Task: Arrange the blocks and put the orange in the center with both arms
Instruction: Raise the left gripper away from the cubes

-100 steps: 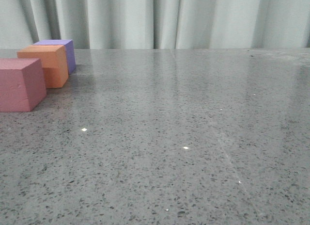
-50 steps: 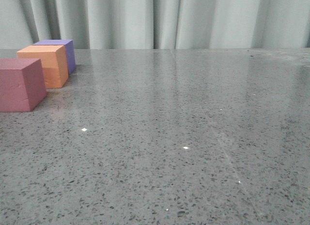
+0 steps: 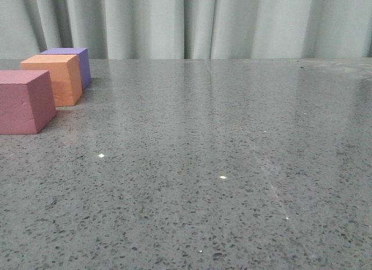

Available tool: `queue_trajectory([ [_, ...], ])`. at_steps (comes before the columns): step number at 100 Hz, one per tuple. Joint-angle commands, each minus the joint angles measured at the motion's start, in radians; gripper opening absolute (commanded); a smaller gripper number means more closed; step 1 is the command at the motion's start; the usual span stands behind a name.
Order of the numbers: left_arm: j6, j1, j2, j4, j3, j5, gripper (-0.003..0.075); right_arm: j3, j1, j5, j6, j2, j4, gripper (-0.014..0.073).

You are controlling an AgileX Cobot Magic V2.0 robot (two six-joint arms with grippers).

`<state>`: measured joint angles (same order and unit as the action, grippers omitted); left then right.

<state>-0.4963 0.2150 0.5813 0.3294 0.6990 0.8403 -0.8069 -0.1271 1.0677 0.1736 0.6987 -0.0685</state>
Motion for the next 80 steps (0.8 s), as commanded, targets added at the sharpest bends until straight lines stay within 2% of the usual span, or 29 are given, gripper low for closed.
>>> queue_trajectory([
  [1,0.0,-0.003,-0.06,0.007,0.006,-0.019,0.062,-0.023,-0.001,-0.035,-0.008,-0.004,-0.004,0.0654],
  [18,0.0,-0.003,-0.167,0.007,-0.014,0.052,0.062,-0.023,-0.001,-0.035,-0.008,-0.004,-0.004,0.0654],
  [37,0.0,-0.003,-0.187,0.017,-0.014,0.129,0.062,-0.023,-0.001,-0.034,-0.008,-0.004,0.001,0.0654],
  [63,0.0,-0.003,-0.187,0.018,-0.014,0.138,0.0613,-0.023,-0.001,-0.034,-0.008,-0.004,0.001,0.0653],
  [71,0.0,-0.003,-0.187,0.022,-0.014,0.138,0.0562,-0.023,-0.001,-0.034,-0.008,-0.004,0.001,0.0627],
  [80,0.0,-0.003,-0.187,0.022,-0.014,0.138,0.0459,-0.023,-0.001,-0.034,-0.008,-0.004,0.001,0.0517],
])
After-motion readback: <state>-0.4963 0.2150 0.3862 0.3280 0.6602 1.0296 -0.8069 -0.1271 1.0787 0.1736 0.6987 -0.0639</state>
